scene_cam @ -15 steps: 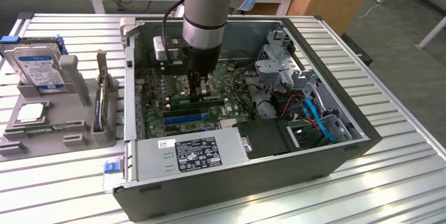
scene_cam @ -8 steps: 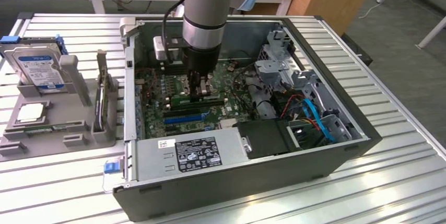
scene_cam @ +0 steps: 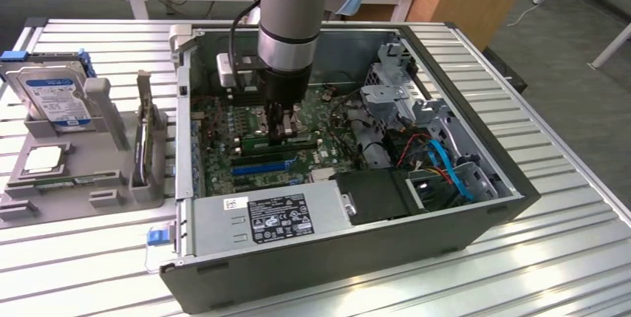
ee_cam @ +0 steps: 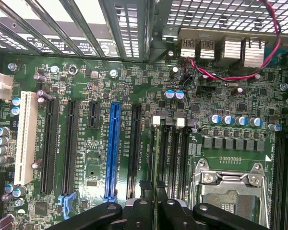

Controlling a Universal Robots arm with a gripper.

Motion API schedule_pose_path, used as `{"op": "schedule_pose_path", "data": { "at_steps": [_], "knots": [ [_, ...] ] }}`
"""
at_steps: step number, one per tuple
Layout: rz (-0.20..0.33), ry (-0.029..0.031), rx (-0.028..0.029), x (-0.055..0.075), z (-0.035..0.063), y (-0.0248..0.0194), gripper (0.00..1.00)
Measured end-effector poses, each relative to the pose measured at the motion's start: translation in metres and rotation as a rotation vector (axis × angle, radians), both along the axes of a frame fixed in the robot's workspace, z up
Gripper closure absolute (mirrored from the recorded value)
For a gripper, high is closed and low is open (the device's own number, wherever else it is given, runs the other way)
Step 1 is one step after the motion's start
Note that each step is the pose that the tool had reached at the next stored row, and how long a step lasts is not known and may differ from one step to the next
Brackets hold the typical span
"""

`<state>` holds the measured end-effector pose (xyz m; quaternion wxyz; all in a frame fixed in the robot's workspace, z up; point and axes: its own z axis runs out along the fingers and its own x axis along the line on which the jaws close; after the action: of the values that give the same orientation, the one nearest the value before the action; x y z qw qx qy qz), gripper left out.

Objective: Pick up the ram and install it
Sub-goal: 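Insert the ram into the slot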

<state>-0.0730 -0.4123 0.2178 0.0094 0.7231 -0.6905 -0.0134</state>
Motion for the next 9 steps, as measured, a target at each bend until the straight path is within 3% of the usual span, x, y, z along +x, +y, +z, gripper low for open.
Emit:
{"op": "schedule_pose_path", "data": {
  "at_steps": [4,9],
  "knots": [
    [0.000,0.0048,-0.0004,-0.0001,-0.0015,0.0000,0.87],
    [0.000,0.0054,-0.0005,-0.0001,-0.0016,0.0000,0.87]
  ]
}}
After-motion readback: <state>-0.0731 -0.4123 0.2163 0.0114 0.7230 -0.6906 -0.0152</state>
